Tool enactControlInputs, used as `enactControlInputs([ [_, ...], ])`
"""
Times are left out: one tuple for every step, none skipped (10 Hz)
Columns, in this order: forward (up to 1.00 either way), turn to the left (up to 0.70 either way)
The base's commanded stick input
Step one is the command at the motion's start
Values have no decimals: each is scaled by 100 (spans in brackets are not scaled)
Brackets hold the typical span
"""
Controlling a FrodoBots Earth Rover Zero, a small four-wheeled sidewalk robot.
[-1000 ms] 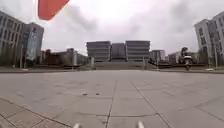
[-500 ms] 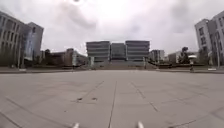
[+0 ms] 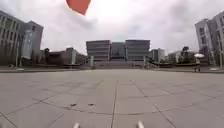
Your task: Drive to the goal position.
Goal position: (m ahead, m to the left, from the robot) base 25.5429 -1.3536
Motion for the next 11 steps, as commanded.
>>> enactControlInputs([
  [70,0],
  [70,0],
  [70,0],
  [70,0],
  [70,0],
  [70,0],
  [70,0],
  [70,0],
  [70,0],
  [70,0],
  [70,0],
])
